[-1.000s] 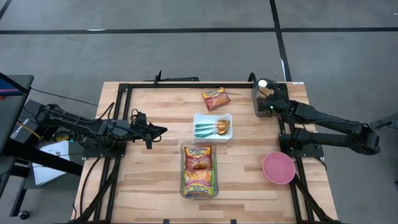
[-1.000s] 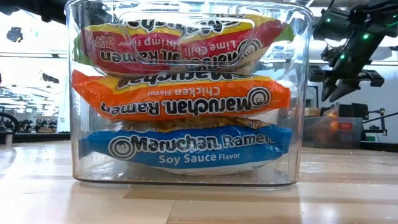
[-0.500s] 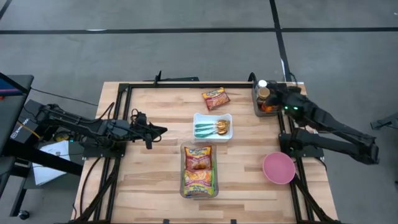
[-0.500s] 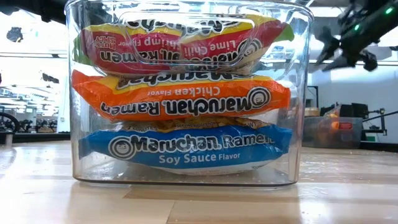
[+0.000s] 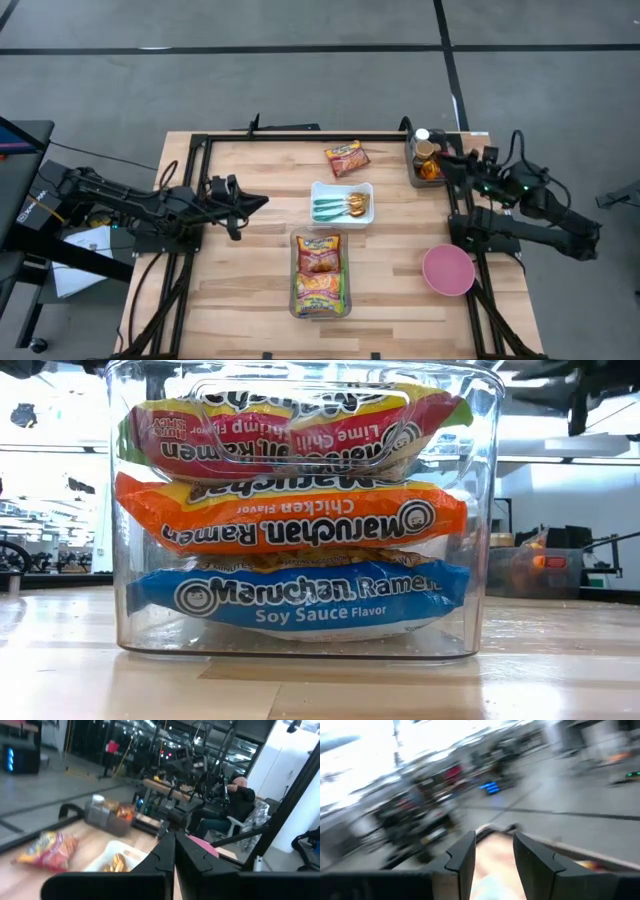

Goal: Pick & Place Food Item
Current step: Put the red noodle pack into the transparent bin

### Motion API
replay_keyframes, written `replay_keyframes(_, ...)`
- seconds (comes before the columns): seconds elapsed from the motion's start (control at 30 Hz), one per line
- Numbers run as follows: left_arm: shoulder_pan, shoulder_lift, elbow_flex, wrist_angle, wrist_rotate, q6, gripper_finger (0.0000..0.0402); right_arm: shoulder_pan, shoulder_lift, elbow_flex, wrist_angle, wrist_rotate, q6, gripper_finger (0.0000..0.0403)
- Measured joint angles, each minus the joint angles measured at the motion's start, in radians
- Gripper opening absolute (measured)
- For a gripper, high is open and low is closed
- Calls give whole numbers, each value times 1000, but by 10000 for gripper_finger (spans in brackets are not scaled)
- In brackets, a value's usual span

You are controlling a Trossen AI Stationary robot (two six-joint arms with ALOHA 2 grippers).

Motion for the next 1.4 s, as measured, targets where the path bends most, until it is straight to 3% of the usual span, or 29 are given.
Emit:
replay_keyframes(0.13, 0, 0, 0, 15, -3, 93, 6, 48, -25, 0, -42, -130, 49, 123)
replay_keyframes(0.33, 0, 0, 0, 16, -33, 114, 10, 96, -36, -1, -158, -132, 138, 118)
replay_keyframes(0.97, 0, 2, 24, 53, -27, 60, 28, 111, -36, 0, -131, -109, 158, 118)
replay_keyframes(1.1, 0, 46, 104, 53, -50, 154, 60, 111, -36, 0, -120, -94, 159, 118)
replay_keyframes(1.4, 38, 229, 415, 54, -285, 562, 135, 110, -36, 0, -102, -55, 159, 117)
